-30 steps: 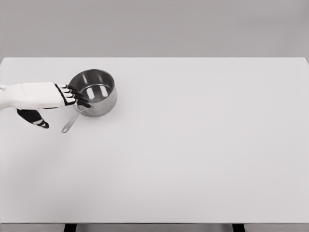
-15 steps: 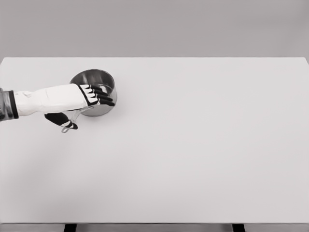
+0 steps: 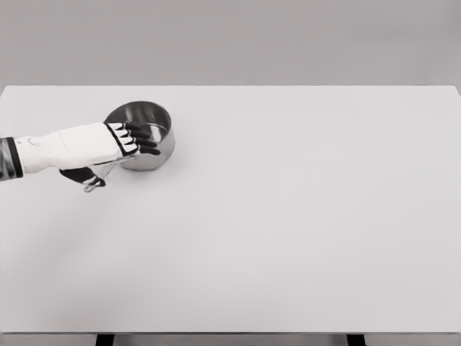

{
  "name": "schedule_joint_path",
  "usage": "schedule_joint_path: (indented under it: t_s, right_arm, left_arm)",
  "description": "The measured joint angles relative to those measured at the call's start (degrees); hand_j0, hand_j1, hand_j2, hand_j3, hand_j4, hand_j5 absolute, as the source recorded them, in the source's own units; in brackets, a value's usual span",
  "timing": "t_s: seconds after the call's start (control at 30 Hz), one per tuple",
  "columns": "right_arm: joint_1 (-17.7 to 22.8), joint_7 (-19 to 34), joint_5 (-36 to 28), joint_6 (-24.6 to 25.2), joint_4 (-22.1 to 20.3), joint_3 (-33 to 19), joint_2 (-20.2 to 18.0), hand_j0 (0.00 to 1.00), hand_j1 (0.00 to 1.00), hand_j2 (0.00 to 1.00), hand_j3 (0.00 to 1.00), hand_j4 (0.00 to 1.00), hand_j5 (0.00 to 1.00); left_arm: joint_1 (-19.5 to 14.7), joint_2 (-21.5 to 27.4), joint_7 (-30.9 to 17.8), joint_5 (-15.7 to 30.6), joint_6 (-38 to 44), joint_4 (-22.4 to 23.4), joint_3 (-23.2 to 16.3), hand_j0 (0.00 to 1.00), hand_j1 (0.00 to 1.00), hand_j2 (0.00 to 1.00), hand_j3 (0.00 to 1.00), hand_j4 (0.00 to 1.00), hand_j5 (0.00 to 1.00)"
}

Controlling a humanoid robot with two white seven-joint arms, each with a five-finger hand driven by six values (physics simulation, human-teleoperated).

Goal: Rotate pot handle

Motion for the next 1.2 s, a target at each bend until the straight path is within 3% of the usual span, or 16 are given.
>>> schedule_joint_path:
  t_s: [0.63,0.93,1.2]
  right_arm:
    - [0.0,0.0,0.0,0.0,0.0,0.0,0.0,1.0,1.0,1.0,1.0,1.0,1.0]
    - [0.0,0.0,0.0,0.0,0.0,0.0,0.0,1.0,1.0,1.0,1.0,1.0,1.0]
    - [0.0,0.0,0.0,0.0,0.0,0.0,0.0,1.0,1.0,1.0,1.0,1.0,1.0]
  left_arm:
    - [-0.1,0.0,5.5,-1.7,0.0,10.6,1.5,1.0,1.0,1.0,1.0,1.0,1.0]
    - [0.0,-1.0,11.4,-6.0,0.0,11.6,1.7,1.0,1.0,1.0,1.0,1.0,1.0]
    - [0.0,-0.8,14.1,-6.6,0.5,12.2,1.5,1.0,1.0,1.0,1.0,1.0,1.0]
